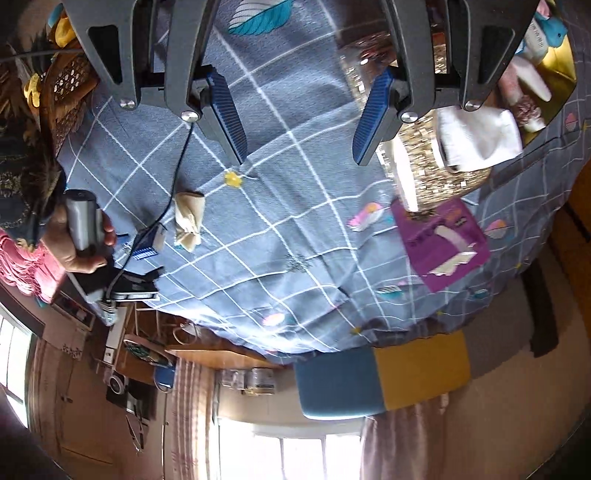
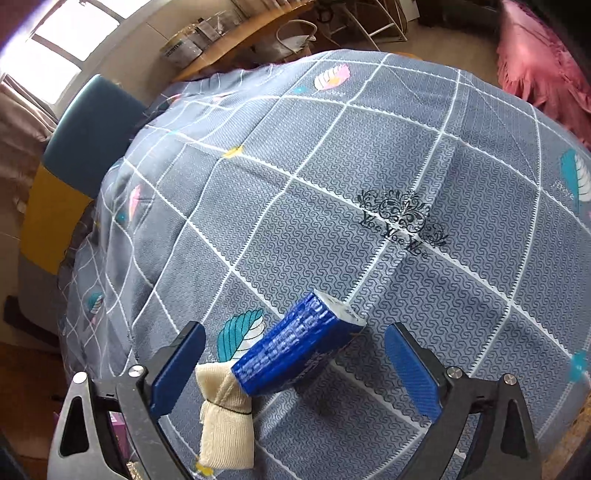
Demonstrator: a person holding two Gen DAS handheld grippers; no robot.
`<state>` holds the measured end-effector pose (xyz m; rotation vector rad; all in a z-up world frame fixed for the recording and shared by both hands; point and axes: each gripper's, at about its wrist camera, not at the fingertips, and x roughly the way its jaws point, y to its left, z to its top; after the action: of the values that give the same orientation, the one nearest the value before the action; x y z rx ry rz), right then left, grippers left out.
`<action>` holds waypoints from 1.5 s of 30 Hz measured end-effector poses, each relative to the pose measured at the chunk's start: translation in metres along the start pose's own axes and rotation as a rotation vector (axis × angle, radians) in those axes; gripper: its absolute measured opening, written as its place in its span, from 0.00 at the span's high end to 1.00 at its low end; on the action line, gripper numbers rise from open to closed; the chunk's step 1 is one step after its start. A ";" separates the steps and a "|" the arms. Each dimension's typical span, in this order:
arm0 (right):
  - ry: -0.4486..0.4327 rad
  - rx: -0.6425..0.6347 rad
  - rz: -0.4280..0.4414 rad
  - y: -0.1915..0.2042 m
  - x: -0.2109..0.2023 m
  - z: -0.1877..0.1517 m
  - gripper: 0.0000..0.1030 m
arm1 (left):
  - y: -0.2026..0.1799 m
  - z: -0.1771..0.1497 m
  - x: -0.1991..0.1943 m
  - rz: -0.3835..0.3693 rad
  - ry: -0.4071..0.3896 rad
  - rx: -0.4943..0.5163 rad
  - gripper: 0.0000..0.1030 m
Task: Organize soft objects
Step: 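Grasp the blue tissue pack with the right tool while the left tool grasps the beige mesh bag, then carry the beige mesh bag into the gold tray with the left tool and release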
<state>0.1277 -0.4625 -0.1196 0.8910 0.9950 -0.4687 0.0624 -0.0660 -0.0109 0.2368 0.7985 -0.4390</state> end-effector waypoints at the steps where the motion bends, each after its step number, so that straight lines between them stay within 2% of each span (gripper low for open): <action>1: 0.004 -0.016 -0.006 0.004 0.004 -0.002 0.07 | -0.002 0.002 0.004 0.001 0.006 0.001 0.42; 2: 0.004 -0.041 -0.020 0.009 0.007 -0.003 0.08 | -0.004 0.004 0.007 0.001 0.011 0.001 0.42; 3: 0.006 -0.067 -0.041 0.013 0.011 -0.005 0.13 | -0.005 0.006 0.010 -0.004 0.015 -0.001 0.42; 5: 0.009 -0.127 -0.075 0.017 0.015 -0.009 0.46 | -0.007 0.010 0.017 -0.010 0.023 -0.007 0.42; 7: -0.008 -0.164 -0.084 0.019 0.009 -0.013 0.60 | -0.008 0.013 0.025 -0.010 0.036 -0.009 0.42; 10: -0.062 -0.199 -0.088 0.020 -0.009 -0.018 0.72 | -0.013 0.023 0.039 -0.042 0.045 -0.030 0.42; 13: -0.105 -0.264 -0.091 0.022 -0.024 -0.025 0.73 | -0.026 0.035 0.052 -0.075 0.045 -0.008 0.47; 15: -0.137 -0.314 -0.135 0.025 -0.027 -0.029 0.73 | -0.038 0.045 0.067 -0.120 0.058 0.008 0.48; 17: -0.111 -0.317 -0.137 0.019 -0.022 -0.030 0.73 | -0.052 0.051 0.081 -0.166 0.081 0.030 0.49; 20: -0.023 -0.296 -0.127 0.015 -0.004 -0.029 0.72 | -0.075 0.059 0.106 -0.183 0.109 0.088 0.50; 24: 0.012 -0.309 -0.139 0.017 0.004 -0.032 0.71 | -0.106 0.067 0.142 -0.261 0.175 0.153 0.50; 29: 0.016 -0.288 -0.129 0.013 0.003 -0.032 0.70 | -0.139 0.069 0.177 -0.300 0.241 0.231 0.50; 34: 0.035 -0.235 -0.094 0.007 0.002 -0.029 0.68 | -0.152 0.070 0.206 -0.279 0.298 0.264 0.50; 38: 0.035 -0.237 -0.090 0.007 0.002 -0.030 0.68 | -0.154 0.068 0.224 -0.298 0.334 0.253 0.50; 42: 0.036 -0.247 -0.093 0.009 0.004 -0.030 0.68 | -0.157 0.066 0.228 -0.277 0.317 0.257 0.50; 43: 0.035 -0.250 -0.094 0.010 0.004 -0.030 0.68 | -0.157 0.065 0.227 -0.272 0.311 0.259 0.60; 45: 0.032 -0.262 -0.101 0.012 0.005 -0.030 0.69 | -0.155 0.066 0.223 -0.282 0.295 0.247 0.62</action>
<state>0.1230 -0.4307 -0.1263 0.6172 1.1056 -0.3992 0.1693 -0.2922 -0.1367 0.4276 1.0727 -0.7821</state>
